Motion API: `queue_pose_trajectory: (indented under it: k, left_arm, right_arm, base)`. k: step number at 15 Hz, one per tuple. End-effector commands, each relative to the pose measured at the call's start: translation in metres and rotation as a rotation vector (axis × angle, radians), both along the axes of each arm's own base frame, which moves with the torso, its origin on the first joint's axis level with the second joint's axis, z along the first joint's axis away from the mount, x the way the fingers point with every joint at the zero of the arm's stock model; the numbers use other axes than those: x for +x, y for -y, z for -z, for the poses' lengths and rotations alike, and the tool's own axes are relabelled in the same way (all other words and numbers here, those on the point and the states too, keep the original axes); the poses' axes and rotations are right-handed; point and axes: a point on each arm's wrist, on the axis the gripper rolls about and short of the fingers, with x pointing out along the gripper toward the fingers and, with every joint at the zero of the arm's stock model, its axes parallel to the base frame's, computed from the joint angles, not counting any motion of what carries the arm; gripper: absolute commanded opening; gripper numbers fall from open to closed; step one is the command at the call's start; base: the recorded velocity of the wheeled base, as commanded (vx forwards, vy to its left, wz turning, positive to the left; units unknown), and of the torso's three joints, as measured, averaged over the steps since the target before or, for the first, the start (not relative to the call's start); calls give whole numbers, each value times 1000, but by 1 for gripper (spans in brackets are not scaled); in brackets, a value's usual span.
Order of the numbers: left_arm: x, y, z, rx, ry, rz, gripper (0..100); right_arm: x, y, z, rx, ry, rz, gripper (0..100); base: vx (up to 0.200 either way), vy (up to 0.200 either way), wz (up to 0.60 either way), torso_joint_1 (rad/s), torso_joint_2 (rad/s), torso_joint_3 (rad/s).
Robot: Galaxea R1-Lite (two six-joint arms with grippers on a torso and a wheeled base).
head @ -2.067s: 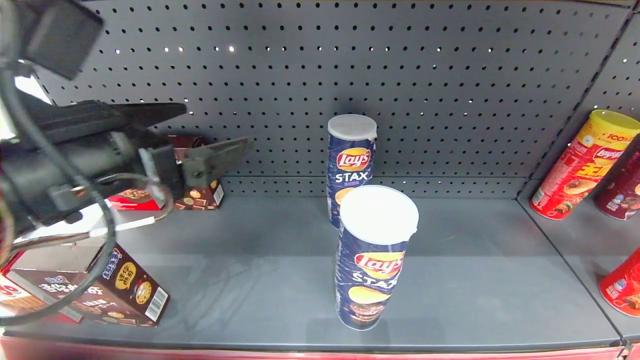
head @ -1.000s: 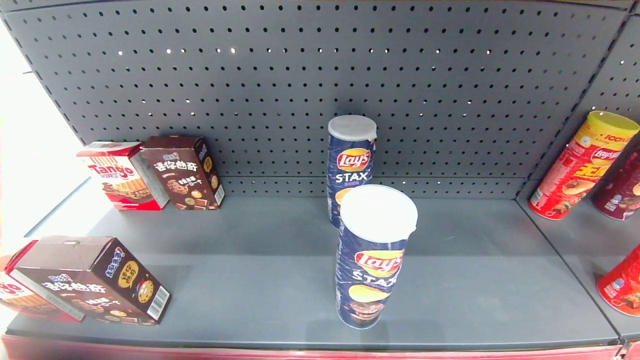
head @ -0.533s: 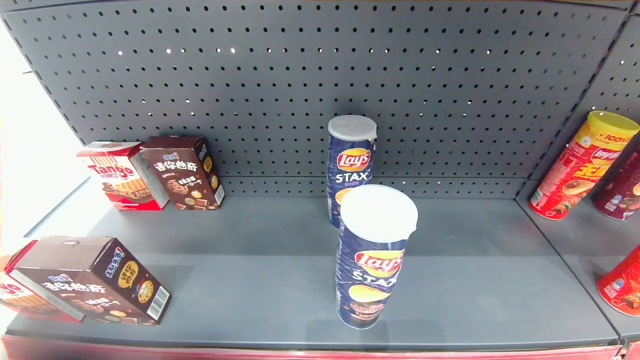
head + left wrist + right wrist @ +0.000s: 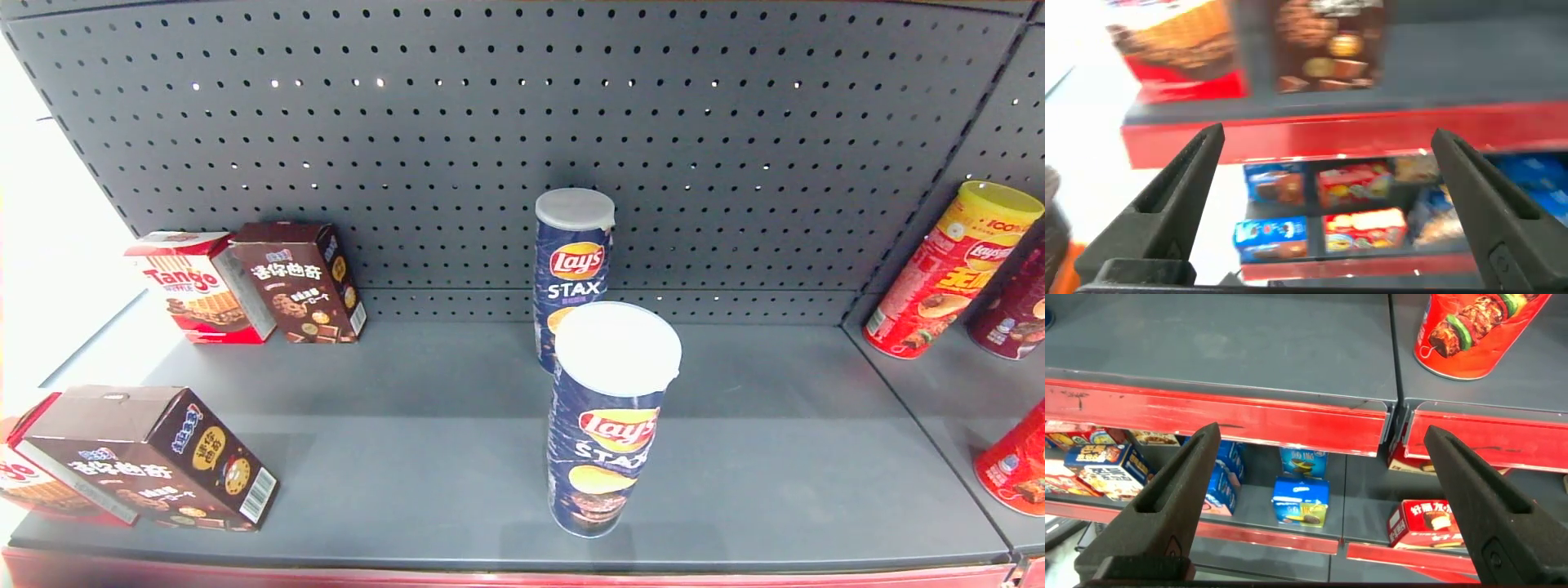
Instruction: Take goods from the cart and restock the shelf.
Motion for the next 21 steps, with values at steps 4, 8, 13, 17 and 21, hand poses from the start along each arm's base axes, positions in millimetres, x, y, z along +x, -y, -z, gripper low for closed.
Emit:
queue_pose_trajectory:
  k: [4, 8, 13, 17, 21]
  left_arm:
    - [0, 0, 0, 7, -5, 18, 100]
    - [0, -1, 0, 7, -5, -19, 100]
    - [0, -1, 0, 1, -5, -20, 100]
    - [0, 0, 0, 1, -4, -17, 100]
    - [0, 0, 0, -1, -4, -16, 100]
  right_arm:
    - [0, 0, 0, -2, -2, -18, 100]
    - [0, 0, 0, -7, 2, -22, 100]
    - [16, -6, -74, -26, 4, -143, 100]
    - [59, -25, -95, -158, -144, -500, 100]
    - [99, -58, -102, -195, -243, -704, 100]
  base:
    - [0, 0, 0, 0, 0, 0]
    - [0, 0, 0, 0, 0, 0]
    - [0, 0, 0, 0, 0, 0]
    - [0, 0, 0, 0, 0, 0]
    - [0, 0, 0, 0, 0, 0]
